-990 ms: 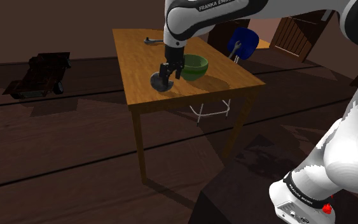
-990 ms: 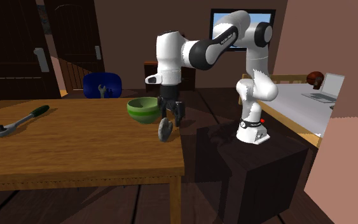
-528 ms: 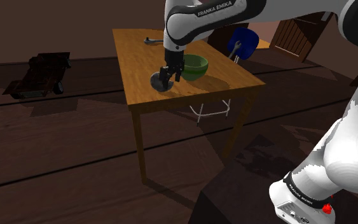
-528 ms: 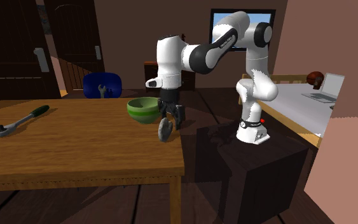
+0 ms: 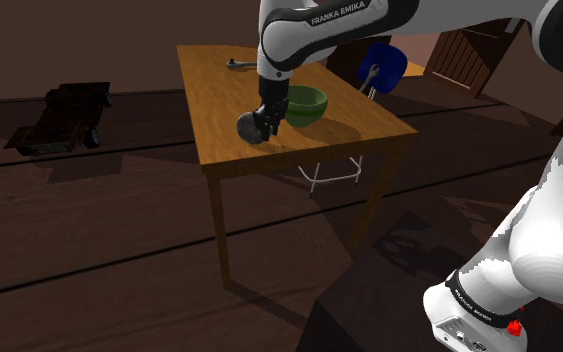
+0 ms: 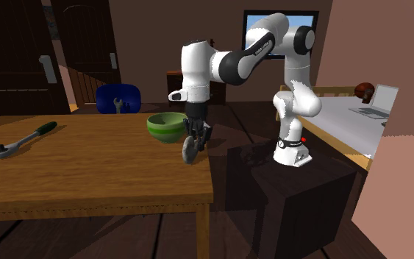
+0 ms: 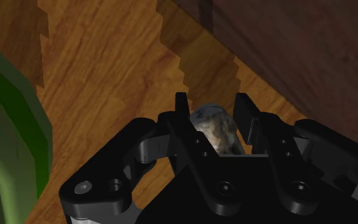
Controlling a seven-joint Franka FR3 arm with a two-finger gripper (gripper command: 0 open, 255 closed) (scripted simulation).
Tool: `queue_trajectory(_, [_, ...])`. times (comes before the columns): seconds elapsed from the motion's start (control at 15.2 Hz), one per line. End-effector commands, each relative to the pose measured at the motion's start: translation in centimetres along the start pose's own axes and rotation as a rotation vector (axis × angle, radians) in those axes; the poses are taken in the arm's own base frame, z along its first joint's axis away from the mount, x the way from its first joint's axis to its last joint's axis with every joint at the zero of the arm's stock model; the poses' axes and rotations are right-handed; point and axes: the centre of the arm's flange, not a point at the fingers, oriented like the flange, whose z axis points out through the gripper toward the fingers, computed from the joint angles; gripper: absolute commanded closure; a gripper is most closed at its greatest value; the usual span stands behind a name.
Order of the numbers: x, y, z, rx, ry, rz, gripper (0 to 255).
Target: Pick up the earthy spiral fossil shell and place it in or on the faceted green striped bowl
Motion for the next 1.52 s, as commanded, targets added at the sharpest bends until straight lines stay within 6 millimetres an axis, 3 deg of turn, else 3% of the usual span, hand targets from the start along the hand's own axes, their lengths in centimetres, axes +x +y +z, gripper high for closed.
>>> queue_trajectory(0.0, [0.0,0.0,0.1,0.0,-0.001,0.001,255])
queue_trajectory(0.2, [0.0,0.0,0.1,0.0,-0.001,0.001,255])
queue_trajectory(1.45, [0.1,-0.2,-9.9,0.0,-0.001,0.001,255])
